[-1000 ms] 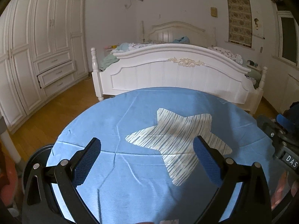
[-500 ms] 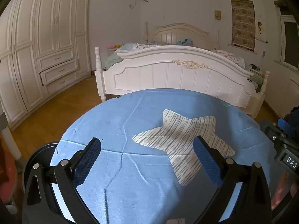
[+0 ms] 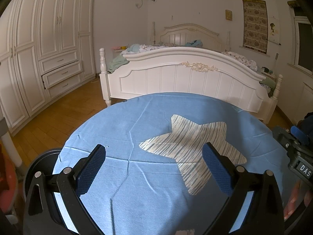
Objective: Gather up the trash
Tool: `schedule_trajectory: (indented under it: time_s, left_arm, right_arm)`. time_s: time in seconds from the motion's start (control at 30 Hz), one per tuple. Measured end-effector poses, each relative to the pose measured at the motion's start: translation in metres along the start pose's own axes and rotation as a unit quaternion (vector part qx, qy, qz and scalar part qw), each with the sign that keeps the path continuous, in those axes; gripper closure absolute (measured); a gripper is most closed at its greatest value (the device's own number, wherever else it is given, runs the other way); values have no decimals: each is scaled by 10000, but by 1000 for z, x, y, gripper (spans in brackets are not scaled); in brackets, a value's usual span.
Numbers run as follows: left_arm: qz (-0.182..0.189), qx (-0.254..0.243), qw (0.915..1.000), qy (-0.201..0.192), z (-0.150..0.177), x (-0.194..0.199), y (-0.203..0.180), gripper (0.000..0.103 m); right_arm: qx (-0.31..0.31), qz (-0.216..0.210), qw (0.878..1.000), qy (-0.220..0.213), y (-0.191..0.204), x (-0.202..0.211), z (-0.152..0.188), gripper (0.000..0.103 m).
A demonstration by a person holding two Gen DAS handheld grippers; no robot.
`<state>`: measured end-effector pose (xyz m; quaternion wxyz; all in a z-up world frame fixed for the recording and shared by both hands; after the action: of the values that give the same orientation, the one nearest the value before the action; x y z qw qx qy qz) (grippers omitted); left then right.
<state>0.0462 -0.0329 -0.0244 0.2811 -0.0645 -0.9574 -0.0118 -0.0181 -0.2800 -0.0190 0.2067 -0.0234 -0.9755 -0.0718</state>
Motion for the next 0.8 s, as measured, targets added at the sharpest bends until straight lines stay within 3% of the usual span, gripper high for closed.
schedule_trajectory:
  time_s: [0.8]
  left_arm:
    - [-65,-30,10000,5,1,-1,1,5]
  right_arm:
    - [-11,11,10000,3,2,3,0,5]
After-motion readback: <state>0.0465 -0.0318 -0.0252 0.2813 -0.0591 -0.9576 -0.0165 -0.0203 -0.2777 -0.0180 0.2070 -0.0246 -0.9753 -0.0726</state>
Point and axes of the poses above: each gripper's, at about its wrist camera, not at the fingertips, and x roughly against the way its jaws point, y to its left, z to its underside, the point moved 4 cm from there along -x, roughly the way its jaws point, and after that the axes turned 2 degrees about z, right-handed, at the moved point
